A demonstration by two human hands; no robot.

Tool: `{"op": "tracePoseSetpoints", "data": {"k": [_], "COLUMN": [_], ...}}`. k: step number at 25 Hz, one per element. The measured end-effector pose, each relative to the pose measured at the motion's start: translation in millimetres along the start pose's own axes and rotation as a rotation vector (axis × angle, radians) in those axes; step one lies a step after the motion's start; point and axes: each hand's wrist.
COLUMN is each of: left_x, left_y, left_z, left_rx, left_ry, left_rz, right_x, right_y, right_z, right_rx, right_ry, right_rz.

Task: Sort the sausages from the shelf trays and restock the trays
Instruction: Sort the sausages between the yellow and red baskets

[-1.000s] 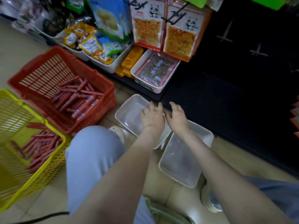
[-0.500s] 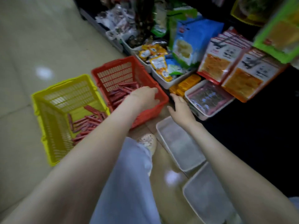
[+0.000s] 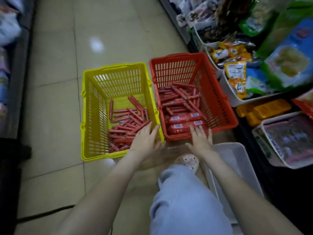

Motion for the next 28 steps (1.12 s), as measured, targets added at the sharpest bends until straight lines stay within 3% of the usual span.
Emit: {"op": "tracePoseSetpoints", "data": {"k": [3, 5, 10, 12, 15, 18, 23, 25, 28], "left_x": [17, 33, 89, 109, 125, 125, 116, 113, 102], "left_y": [15, 26, 43, 49, 61, 61, 39, 25, 2], "left_z": [-22, -38, -61, -66, -72, -72, -80, -87, -112], "left_rx": [-0.01, -0.035, 0.032, 0.117, 0.26, 0.28, 0.228, 0.195, 0.171], "left_ry": [0.152, 0.173, -0.023, -0.097, -0.12, -0.13, -0.128, -0.126, -0.061], "left_rz": [-0.06, -0.088, -0.133, -0.147, -0.173, -0.182, -0.051, -0.063, -0.086], "right_x": [7, 20, 86, 114, 151, 172, 176, 159, 111], "right_y": [8, -1, -18, -9, 9, 13, -9, -16, -30], "right_z": [-11, -17, -36, -42, -52, -55, -53, -53, -58], "right_rx": [-0.085, -0.008, -0.039, -0.097, -0.242, -0.343, -0.211, -0.247, -0.204], "right_ry": [-0.069, -0.08, -0.177, -0.21, -0.18, -0.156, -0.075, -0.093, -0.113], "right_rz": [-0.109, -0.114, -0.003, 0.116, 0.26, 0.285, 0.433, 0.354, 0.073]}}
Point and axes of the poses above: each hand's wrist, its own x-axis towards the middle knuckle, its own y-axis out of the palm, z = x × y, and after that the axes turned 9 degrees about -y, right-handed
